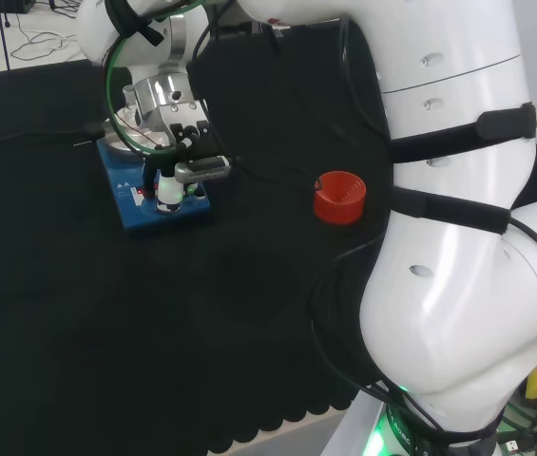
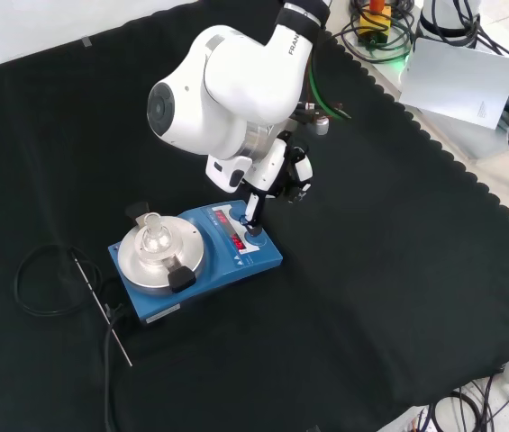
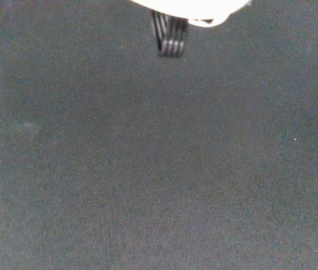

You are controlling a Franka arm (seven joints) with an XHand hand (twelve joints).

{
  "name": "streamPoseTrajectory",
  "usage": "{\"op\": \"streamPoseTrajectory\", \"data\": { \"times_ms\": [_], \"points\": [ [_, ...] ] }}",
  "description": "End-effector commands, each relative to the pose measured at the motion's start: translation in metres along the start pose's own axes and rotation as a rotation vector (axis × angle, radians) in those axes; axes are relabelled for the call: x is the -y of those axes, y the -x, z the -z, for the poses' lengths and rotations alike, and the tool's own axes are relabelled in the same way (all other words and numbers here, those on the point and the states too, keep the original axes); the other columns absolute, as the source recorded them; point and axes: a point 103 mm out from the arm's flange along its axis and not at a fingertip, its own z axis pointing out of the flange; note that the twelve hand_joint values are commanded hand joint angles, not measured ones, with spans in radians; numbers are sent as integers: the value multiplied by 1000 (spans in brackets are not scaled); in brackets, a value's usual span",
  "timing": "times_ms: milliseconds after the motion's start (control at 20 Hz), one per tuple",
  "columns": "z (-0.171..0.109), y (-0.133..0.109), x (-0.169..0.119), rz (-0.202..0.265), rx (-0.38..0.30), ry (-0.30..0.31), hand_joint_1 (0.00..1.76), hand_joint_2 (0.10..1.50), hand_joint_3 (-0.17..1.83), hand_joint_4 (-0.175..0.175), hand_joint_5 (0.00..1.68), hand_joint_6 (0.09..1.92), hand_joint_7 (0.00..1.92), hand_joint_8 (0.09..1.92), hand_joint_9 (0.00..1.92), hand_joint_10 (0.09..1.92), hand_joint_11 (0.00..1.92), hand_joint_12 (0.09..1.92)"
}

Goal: Turn on the heater.

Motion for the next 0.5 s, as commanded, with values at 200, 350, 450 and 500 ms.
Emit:
{"op": "streamPoseTrajectory", "data": {
  "times_ms": [200, 350, 450, 500],
  "points": [
    [-1, -1, 0, 6, -1, -4, 1417, 695, 1042, -73, 269, 472, 1588, 1524, 1663, 1565, 1250, 1371],
    [-1, -1, -1, 3, 1, -10, 1417, 694, 1043, -73, 271, 473, 1588, 1523, 1663, 1564, 1250, 1371],
    [-2, -3, -2, 0, 5, -14, 1417, 694, 1043, -73, 274, 475, 1588, 1523, 1663, 1564, 1250, 1371],
    [-3, -4, -3, -2, 7, -14, 1417, 694, 1043, -73, 275, 475, 1588, 1523, 1663, 1563, 1250, 1371]
  ]
}}
